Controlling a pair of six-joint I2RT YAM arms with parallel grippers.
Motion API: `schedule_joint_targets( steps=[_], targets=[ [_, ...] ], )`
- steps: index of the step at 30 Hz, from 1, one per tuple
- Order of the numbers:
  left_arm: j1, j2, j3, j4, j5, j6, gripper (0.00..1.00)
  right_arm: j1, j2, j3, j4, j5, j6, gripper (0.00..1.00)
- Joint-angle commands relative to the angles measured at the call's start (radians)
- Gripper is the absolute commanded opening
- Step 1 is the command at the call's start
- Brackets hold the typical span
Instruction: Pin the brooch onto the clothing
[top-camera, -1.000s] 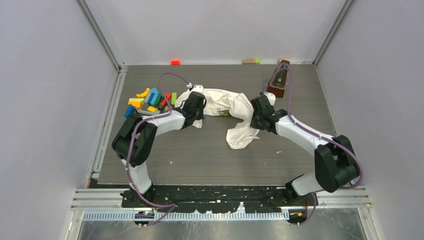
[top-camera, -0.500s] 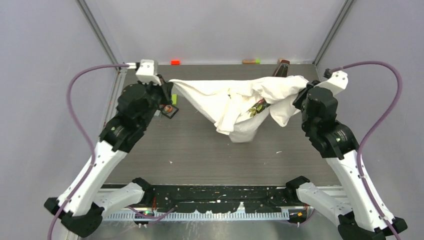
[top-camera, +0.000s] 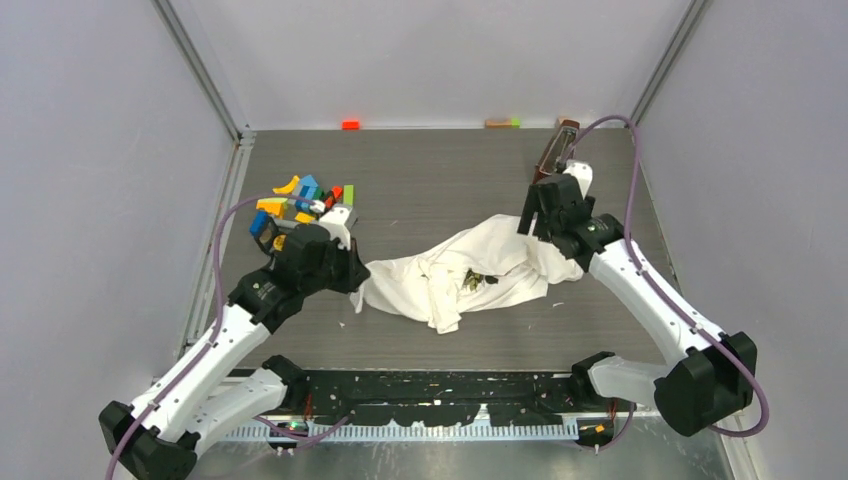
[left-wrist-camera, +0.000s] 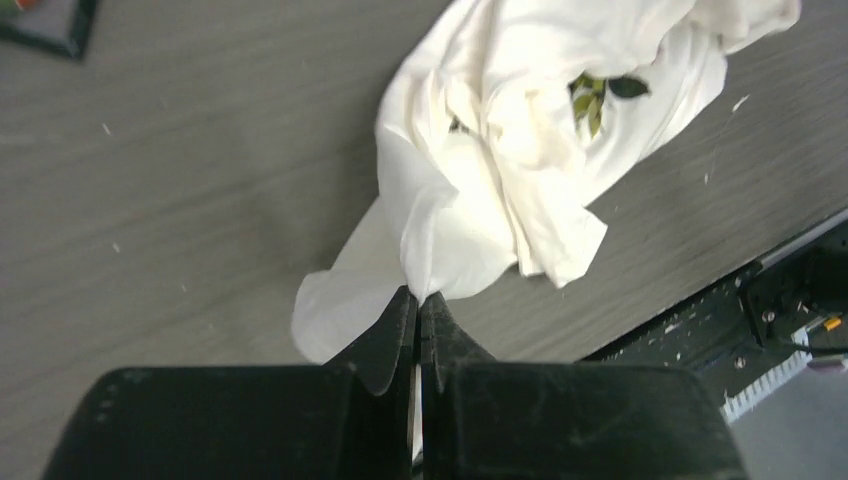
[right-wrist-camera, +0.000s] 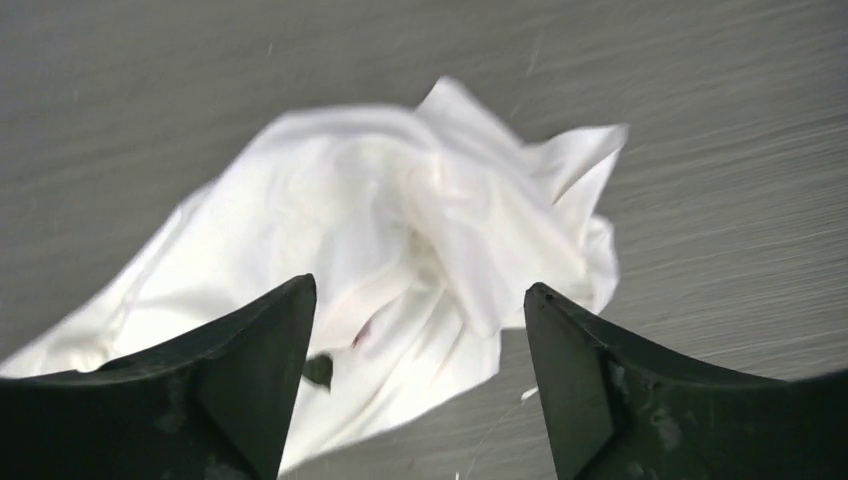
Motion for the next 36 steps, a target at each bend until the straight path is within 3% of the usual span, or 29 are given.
schedule_joint_targets(
  steps=[1,2,5,11,17,26,35,36],
  targets=[
    [0.002,-0.065,-0.068,0.033,0.073,-0.071,0.0,0.014,-0.024,-0.1,0.039,-0.392,0.075,0.84],
    [0.002,-0.069,-0.08,0.031,0.065,-0.077,0.0,0.039,-0.025,-0.121,0.067,-0.458,0.087,0.86],
    [0.002,-0.078,-0.099,0.012,0.036,-0.089,0.0,0.138,-0.016,-0.19,0.092,-0.459,0.154,0.85],
    [0.003,-0.095,-0.121,0.018,0.002,-0.104,0.0,0.323,0.027,-0.238,0.148,-0.4,0.276,0.69],
    [0.003,-0.082,-0.112,0.013,-0.002,-0.106,0.0,0.476,0.132,-0.233,0.217,-0.415,0.342,0.63],
    [0.002,-0.077,-0.106,-0.012,-0.024,-0.098,0.0,0.573,0.249,-0.241,0.245,-0.424,0.374,0.65],
    [0.002,-0.063,-0.12,-0.014,-0.026,-0.093,0.0,0.59,0.294,-0.235,0.233,-0.384,0.377,0.57],
    [0.002,-0.061,-0.123,-0.014,-0.026,-0.093,0.0,0.59,0.296,-0.235,0.234,-0.386,0.377,0.52]
  ],
)
